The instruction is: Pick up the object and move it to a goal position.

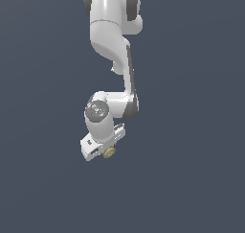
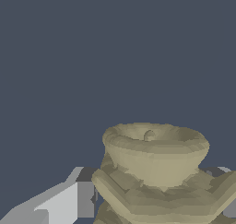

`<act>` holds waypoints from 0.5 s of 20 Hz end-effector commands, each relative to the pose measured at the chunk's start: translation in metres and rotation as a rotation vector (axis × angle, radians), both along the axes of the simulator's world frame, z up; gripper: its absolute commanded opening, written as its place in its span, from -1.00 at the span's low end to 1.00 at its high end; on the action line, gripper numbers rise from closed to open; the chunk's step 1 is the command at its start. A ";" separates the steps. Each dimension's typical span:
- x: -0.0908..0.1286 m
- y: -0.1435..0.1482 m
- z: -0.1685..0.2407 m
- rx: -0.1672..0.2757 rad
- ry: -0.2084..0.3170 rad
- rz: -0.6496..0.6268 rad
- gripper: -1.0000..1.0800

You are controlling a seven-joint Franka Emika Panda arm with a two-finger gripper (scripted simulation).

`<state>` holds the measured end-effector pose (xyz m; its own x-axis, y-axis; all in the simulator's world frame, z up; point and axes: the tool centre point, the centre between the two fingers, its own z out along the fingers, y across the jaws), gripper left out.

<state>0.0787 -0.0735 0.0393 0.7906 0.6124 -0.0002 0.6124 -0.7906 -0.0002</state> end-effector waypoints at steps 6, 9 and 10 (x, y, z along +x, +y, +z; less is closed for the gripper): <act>-0.001 0.002 0.003 0.000 0.000 0.000 -1.00; -0.003 0.007 0.010 0.000 0.000 0.000 -1.00; -0.005 0.010 0.013 0.000 0.000 0.000 -1.00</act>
